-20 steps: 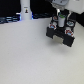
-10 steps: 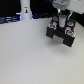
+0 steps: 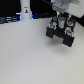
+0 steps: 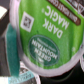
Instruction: Open the kcup holder, insert the kcup into the holder, and close the kcup holder
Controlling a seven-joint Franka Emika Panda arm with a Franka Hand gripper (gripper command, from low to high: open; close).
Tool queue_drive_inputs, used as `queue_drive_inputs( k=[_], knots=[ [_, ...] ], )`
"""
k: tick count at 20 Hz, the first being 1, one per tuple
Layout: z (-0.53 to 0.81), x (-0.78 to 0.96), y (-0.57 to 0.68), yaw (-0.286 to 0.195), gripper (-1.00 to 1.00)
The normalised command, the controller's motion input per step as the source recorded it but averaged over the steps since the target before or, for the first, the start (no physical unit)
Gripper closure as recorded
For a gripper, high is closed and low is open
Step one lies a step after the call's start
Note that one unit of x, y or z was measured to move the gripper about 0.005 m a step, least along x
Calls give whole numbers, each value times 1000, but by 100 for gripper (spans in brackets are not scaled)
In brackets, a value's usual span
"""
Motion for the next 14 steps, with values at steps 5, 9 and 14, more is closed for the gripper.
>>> queue_drive_inputs(
  k=[5, 9, 14],
  knots=[
    [-208, 16, 38, 15, 100],
    [-191, 1, 30, 7, 100],
    [-122, 39, 128, 30, 100]
  ],
)
